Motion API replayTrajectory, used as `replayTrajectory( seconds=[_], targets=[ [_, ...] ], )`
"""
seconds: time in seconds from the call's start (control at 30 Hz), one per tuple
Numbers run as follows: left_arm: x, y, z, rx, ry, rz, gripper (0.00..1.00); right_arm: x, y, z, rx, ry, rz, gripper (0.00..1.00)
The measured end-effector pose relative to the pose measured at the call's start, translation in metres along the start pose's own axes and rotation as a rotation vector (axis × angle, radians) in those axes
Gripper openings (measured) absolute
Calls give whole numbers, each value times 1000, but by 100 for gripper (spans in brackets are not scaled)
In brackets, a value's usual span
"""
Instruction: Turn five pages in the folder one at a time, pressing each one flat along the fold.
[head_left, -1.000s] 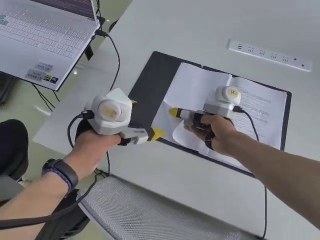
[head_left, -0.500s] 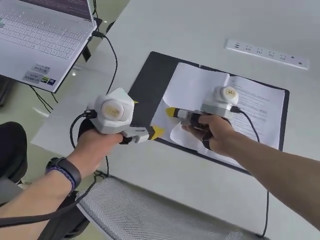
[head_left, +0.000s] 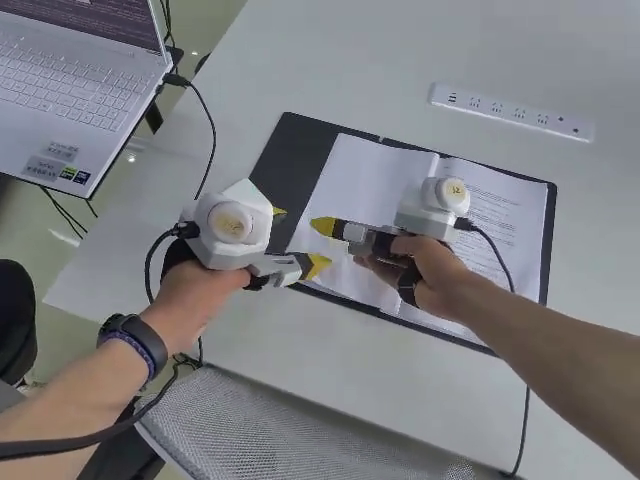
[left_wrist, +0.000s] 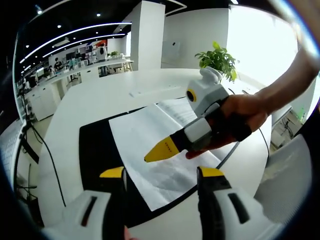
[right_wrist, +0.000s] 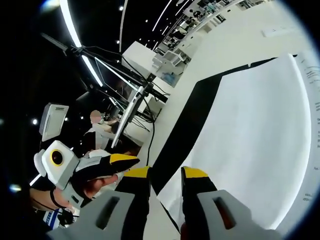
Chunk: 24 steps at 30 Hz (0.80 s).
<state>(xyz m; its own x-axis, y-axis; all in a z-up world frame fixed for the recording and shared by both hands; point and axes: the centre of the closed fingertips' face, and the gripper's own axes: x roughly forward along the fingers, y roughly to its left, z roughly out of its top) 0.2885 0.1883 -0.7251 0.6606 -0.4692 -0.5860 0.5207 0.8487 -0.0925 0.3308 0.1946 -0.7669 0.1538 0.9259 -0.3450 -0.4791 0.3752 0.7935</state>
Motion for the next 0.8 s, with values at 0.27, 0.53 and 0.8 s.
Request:
replayTrajectory(
  seconds=[0.27,0.53,0.8],
  targets=[
    [10,-1,-5,19,11,-18,45,-18,1,17,-27,-48,-6,23],
    [25,4,-19,25,37,-16,31,-43,4,28,-45,-86,-37,22],
    [48,10,-48,-5,84,-4,21,-69,-4,30,-45,-104,-76,19]
  ],
)
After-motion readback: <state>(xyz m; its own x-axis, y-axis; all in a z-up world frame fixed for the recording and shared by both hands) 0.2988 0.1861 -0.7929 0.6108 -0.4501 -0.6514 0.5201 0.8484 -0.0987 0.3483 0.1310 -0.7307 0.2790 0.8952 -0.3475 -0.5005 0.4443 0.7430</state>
